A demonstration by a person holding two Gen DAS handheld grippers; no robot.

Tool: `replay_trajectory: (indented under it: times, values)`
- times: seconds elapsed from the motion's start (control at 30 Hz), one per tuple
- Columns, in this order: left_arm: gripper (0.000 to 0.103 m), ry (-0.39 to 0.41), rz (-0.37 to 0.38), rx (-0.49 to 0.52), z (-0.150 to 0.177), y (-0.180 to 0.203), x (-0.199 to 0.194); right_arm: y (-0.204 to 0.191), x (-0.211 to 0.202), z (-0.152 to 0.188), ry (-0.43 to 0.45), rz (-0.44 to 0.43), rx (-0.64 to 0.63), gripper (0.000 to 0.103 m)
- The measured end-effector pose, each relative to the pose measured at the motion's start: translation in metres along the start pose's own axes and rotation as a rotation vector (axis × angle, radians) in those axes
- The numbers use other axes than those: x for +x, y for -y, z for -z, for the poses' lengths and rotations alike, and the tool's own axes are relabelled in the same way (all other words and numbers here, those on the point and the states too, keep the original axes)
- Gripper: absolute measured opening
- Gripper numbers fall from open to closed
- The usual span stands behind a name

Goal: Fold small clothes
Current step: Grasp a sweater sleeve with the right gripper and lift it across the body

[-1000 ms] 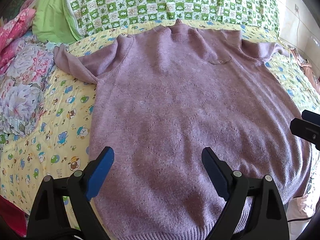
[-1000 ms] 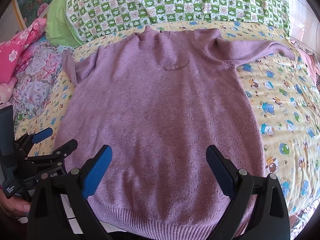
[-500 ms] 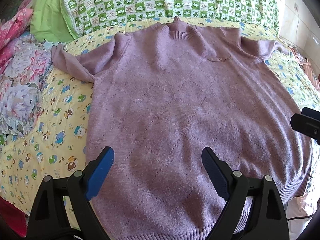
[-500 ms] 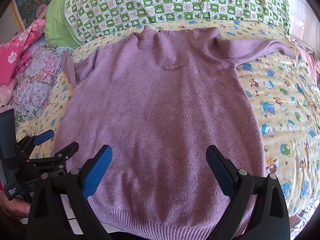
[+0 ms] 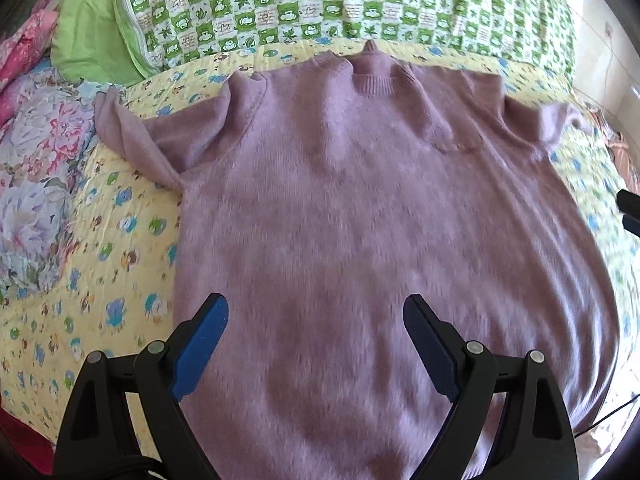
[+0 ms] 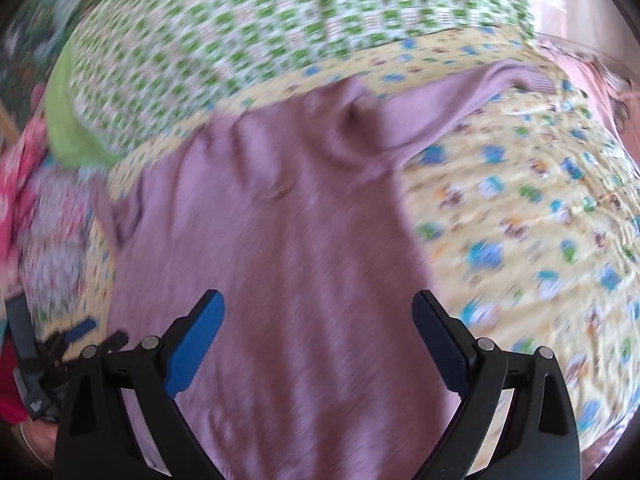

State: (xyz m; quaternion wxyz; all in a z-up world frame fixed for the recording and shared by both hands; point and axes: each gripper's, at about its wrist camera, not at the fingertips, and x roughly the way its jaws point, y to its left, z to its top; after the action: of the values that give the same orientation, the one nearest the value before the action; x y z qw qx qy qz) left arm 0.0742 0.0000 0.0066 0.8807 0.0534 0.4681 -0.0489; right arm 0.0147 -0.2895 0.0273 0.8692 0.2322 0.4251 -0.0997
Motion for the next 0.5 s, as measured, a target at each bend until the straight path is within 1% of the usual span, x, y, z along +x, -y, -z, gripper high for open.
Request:
replay_trajectory:
  times: [0.03, 0.07, 0.13, 0.2, 0.33, 0.43, 0.5]
  values:
    - [0.09, -0.008, 0.004, -0.007, -0.011, 0.0, 0.005, 0.015, 0.0, -0.014, 0.018, 0.0, 0.043, 0.095]
    - [0.09, -0.012, 0.005, -0.01, -0.02, 0.001, 0.009, 0.023, 0.002, -0.023, 0.01, 0.018, 0.073, 0.095]
    - [0.09, -0.022, 0.004, -0.011, -0.037, 0.002, 0.017, 0.05, 0.003, -0.052, 0.034, 0.047, 0.154, 0.093]
    - [0.09, -0.026, 0.009, -0.012, -0.057, 0.006, 0.027, 0.077, 0.007, -0.084, 0.058, 0.07, 0.225, 0.088]
    - [0.09, -0.061, 0.03, -0.025, -0.093, 0.012, 0.053, 0.117, 0.017, -0.137, 0.105, 0.104, 0.297, 0.082]
    - [0.09, -0.09, 0.041, -0.038, -0.117, 0.017, 0.076, 0.155, 0.029, -0.171, 0.142, 0.091, 0.384, 0.076]
    - [0.09, -0.095, 0.035, -0.042, -0.131, 0.021, 0.09, 0.185, 0.04, -0.192, 0.162, 0.109, 0.442, 0.066]
